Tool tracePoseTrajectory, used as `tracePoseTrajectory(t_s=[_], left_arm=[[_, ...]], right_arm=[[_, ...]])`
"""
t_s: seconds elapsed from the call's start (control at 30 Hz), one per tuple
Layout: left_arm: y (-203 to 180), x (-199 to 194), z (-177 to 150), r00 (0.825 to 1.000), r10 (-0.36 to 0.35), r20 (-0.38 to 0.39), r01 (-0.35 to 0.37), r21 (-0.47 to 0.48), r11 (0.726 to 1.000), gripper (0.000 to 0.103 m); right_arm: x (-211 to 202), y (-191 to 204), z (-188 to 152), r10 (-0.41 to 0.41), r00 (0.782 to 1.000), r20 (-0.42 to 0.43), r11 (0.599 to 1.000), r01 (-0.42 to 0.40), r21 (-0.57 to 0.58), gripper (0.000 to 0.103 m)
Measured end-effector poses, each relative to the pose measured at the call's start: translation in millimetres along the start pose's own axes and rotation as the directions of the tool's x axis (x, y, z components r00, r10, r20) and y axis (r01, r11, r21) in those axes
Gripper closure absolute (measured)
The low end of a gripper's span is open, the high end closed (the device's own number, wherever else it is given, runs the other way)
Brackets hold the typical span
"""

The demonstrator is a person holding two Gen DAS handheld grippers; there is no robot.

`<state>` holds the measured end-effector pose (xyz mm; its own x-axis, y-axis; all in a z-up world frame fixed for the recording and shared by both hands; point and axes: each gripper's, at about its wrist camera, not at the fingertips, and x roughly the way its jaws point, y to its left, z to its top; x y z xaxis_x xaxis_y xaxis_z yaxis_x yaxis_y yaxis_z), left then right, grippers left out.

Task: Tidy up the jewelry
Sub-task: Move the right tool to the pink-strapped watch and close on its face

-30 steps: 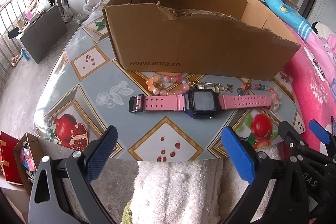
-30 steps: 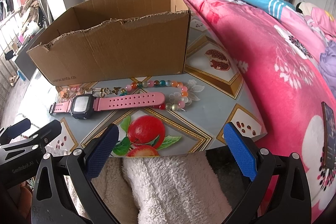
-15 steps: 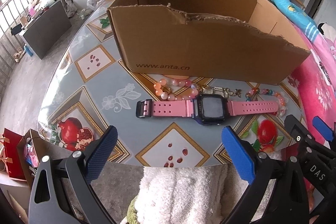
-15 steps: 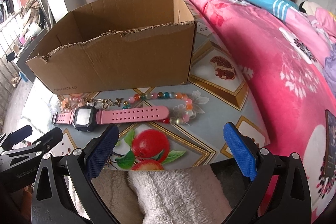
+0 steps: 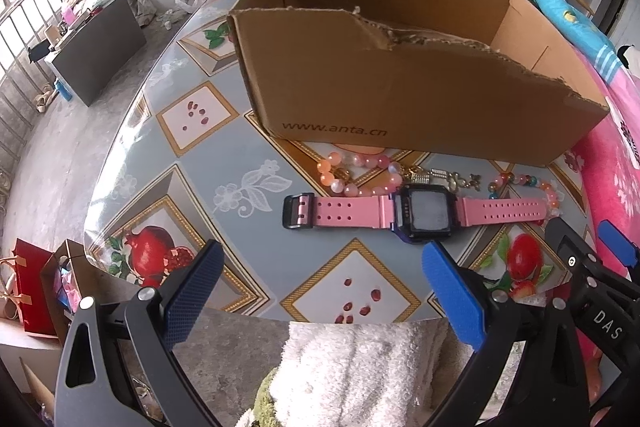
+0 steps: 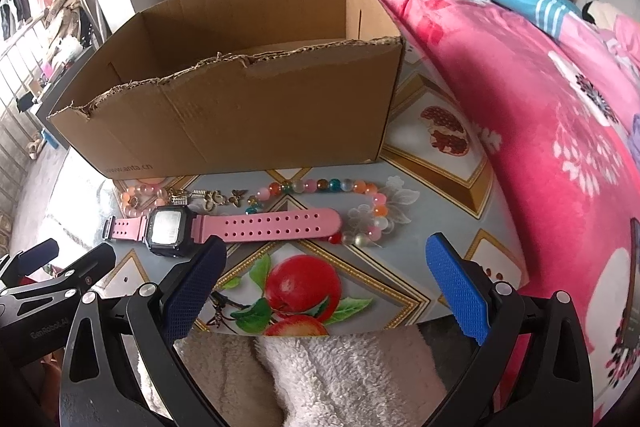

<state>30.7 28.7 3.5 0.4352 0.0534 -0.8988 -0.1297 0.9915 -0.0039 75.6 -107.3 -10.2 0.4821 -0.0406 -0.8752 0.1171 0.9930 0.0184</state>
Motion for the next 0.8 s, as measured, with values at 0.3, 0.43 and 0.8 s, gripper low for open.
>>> tracePoseTrajectory(t_s=[0.3, 0.43, 0.8], left_arm=[[22, 2, -6, 0.999, 0.021, 0.03, -0.02, -0.021, 1.0, 0.006], [38, 7, -9, 0.998, 0.045, 0.035, -0.043, -0.042, 0.998, 0.006], [75, 12, -20, 0.993, 0.003, 0.119, 0.004, -0.059, 0.998, 0.006]], right_arm=[[-4, 1, 4, -0.018, 0.999, 0.039, 0.997, 0.021, -0.076, 0.007], [-13, -2, 8, 0.016, 0.995, 0.094, 0.988, -0.001, -0.155, 0.007], [0, 60, -12, 0.338, 0.94, 0.049, 0.832, -0.274, -0.482, 0.034]])
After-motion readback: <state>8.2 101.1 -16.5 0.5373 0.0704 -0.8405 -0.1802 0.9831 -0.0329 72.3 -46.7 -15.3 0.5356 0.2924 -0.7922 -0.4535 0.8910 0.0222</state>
